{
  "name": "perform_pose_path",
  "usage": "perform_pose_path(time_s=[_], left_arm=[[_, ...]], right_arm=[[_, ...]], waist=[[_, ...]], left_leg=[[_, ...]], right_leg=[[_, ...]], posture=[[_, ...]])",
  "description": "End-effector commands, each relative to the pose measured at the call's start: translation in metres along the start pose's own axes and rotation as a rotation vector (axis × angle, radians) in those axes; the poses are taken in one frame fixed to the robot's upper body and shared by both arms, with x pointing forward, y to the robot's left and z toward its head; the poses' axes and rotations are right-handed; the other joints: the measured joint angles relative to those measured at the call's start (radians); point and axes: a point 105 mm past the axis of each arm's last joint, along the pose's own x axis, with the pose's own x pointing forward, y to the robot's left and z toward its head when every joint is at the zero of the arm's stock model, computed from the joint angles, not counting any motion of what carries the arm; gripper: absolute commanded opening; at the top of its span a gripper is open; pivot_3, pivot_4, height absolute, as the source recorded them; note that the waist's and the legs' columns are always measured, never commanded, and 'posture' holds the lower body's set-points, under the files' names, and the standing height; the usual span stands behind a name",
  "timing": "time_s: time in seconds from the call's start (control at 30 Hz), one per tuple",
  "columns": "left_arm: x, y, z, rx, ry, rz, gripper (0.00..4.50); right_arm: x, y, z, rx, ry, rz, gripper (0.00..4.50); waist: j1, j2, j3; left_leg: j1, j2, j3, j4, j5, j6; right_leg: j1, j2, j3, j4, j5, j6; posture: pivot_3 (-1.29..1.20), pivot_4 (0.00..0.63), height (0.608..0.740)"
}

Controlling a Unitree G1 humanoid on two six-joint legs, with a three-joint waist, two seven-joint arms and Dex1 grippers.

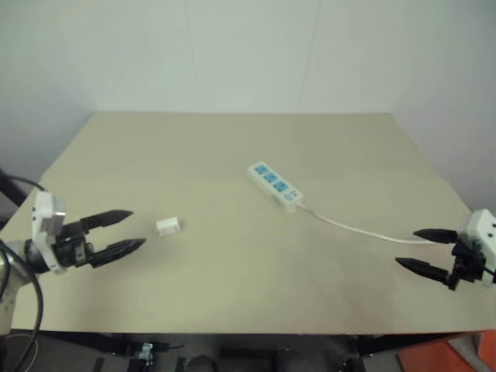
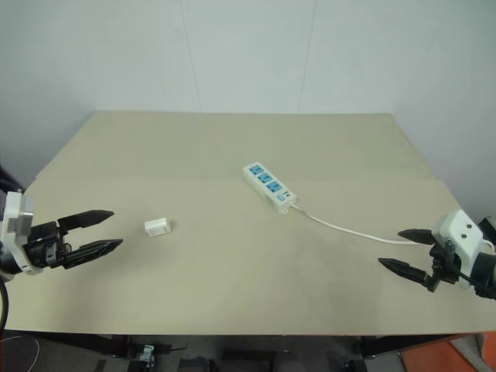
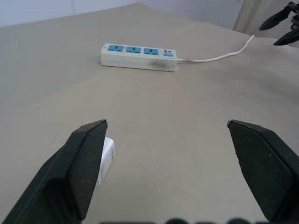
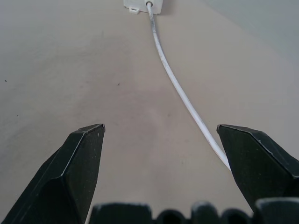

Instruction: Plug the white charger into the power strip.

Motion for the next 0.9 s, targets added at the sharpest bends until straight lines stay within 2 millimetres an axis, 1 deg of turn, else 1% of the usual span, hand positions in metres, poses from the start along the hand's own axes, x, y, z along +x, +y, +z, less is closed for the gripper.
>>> perform_pose_path(time_s=[0.03, 0.5, 0.57, 0.6, 0.63, 0.7, 0.73, 0.83, 0.9], left_arm=[[-0.002, -0.002, 0.009, 0.038, 0.004, 0.006, 4.47], [-0.003, -0.004, 0.006, 0.033, 0.015, 0.012, 4.47], [-0.003, -0.004, 0.007, 0.034, 0.016, 0.009, 4.47], [-0.002, -0.004, 0.007, 0.036, 0.017, 0.006, 4.47], [-0.001, -0.004, 0.007, 0.038, 0.020, 0.003, 4.47], [0.004, -0.004, 0.007, 0.047, 0.027, -0.006, 4.47], [0.007, -0.003, 0.007, 0.051, 0.029, -0.009, 4.47], [0.014, 0.001, 0.006, 0.063, 0.035, -0.002, 4.47], [0.015, 0.001, 0.007, 0.067, 0.036, 0.000, 4.47]], right_arm=[[-0.005, -0.007, 0.013, -0.037, -0.039, -0.040, 4.50], [-0.003, -0.007, 0.009, -0.034, -0.029, -0.033, 4.50], [-0.002, -0.007, 0.011, -0.029, -0.044, -0.034, 4.50], [0.002, -0.008, 0.015, -0.028, -0.062, -0.038, 4.50], [0.009, -0.009, 0.017, -0.021, -0.078, -0.037, 4.50], [0.031, -0.009, 0.024, -0.020, -0.115, -0.033, 4.50], [0.045, -0.007, 0.027, -0.033, -0.135, -0.027, 4.50], [0.097, -0.007, 0.042, -0.026, -0.211, -0.049, 4.50], [0.124, -0.006, 0.052, -0.011, -0.251, -0.053, 4.50]], waist=[[0.000, 0.000, 0.000], [0.001, 0.000, 0.000], [0.000, 0.000, 0.000], [0.000, 0.000, 0.000], [-0.002, 0.000, 0.000], [-0.010, 0.000, 0.000], [-0.014, 0.000, 0.000], [-0.025, -0.001, 0.000], [-0.029, 0.000, 0.001]], left_leg=[[0.000, 0.000, 0.000, 0.000, 0.000, 0.000], [0.000, 0.000, 0.000, 0.000, 0.000, 0.000], [0.000, 0.000, 0.000, 0.000, 0.000, 0.000], [0.000, 0.000, 0.000, 0.000, 0.000, 0.000], [0.000, 0.000, 0.000, 0.000, 0.000, 0.000], [0.001, 0.000, 0.000, 0.000, 0.000, 0.000], [0.001, 0.000, 0.000, 0.000, 0.000, 0.000], [0.003, 0.001, 0.000, 0.000, 0.000, 0.000], [0.003, 0.001, 0.000, 0.000, 0.000, -0.001]], right_leg=[[0.000, 0.000, 0.000, 0.000, 0.000, 0.000], [0.000, 0.000, 0.000, 0.000, 0.000, 0.000], [0.000, 0.000, 0.000, 0.000, 0.000, 0.000], [0.000, 0.000, 0.000, 0.000, 0.000, 0.000], [0.000, 0.000, 0.000, 0.000, 0.000, 0.000], [0.000, 0.000, 0.000, 0.000, 0.000, 0.000], [0.000, 0.000, 0.000, 0.001, 0.000, 0.000], [0.001, 0.001, 0.001, 0.002, 0.000, 0.000], [0.000, 0.002, 0.002, 0.003, 0.000, -0.001]], posture=[[0.00, 0.150, 0.740], [0.00, 0.150, 0.740], [0.00, 0.150, 0.740], [0.00, 0.150, 0.740], [0.00, 0.150, 0.740], [0.00, 0.150, 0.740], [0.00, 0.150, 0.740], [0.00, 0.150, 0.740], [0.00, 0.150, 0.740]])
